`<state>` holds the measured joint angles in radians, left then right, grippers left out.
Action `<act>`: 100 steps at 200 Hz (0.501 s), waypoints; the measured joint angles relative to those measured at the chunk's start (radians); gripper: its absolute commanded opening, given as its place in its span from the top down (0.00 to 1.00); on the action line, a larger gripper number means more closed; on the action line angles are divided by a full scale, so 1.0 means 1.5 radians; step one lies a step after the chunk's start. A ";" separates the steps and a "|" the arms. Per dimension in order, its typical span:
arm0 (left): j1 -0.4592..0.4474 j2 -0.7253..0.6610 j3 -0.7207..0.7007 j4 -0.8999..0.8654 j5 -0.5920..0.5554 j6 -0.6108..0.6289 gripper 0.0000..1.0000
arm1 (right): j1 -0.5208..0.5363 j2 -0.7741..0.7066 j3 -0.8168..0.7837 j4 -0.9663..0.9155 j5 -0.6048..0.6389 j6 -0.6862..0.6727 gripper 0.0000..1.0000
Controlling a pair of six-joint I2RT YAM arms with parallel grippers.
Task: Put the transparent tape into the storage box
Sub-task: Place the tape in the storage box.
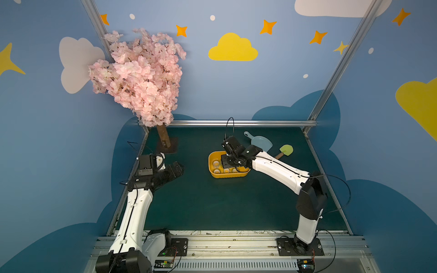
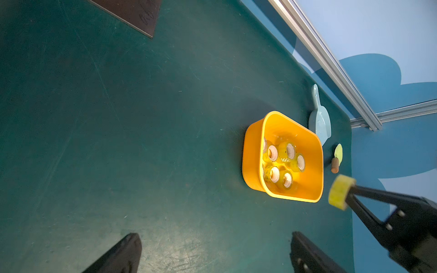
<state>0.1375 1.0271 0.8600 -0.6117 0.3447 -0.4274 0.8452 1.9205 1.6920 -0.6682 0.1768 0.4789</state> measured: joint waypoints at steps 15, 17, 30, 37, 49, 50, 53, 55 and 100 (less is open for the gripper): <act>0.000 0.004 0.000 0.000 0.001 -0.001 0.00 | -0.019 0.061 0.039 -0.008 -0.014 -0.011 1.00; 0.000 0.005 0.000 0.000 0.002 -0.001 0.00 | -0.021 0.067 0.044 -0.010 -0.014 -0.012 1.00; 0.000 0.008 0.000 0.000 0.002 -0.002 0.00 | -0.030 0.111 0.070 -0.019 -0.032 -0.019 1.00; 0.000 0.009 0.000 0.000 0.003 -0.003 0.00 | -0.035 0.130 0.083 -0.023 -0.041 -0.022 1.00; 0.000 0.011 0.000 0.000 0.004 -0.004 0.00 | -0.042 0.159 0.102 -0.029 -0.057 -0.025 1.00; 0.000 0.011 0.000 0.000 0.005 -0.004 0.00 | -0.043 0.162 0.104 -0.031 -0.060 -0.025 1.00; 0.000 0.012 0.000 0.000 0.005 -0.004 0.00 | -0.045 0.168 0.109 -0.032 -0.063 -0.026 1.00; 0.000 0.012 0.000 0.000 0.006 -0.004 0.00 | -0.046 0.173 0.114 -0.033 -0.067 -0.026 1.00; 0.000 0.014 0.000 0.000 0.016 -0.005 0.00 | -0.065 0.235 0.170 -0.036 -0.111 -0.027 0.73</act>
<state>0.1371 1.0485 0.8600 -0.6113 0.3687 -0.4351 0.7479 2.2734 1.9465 -0.7227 0.0097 0.4385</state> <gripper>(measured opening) 0.998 0.140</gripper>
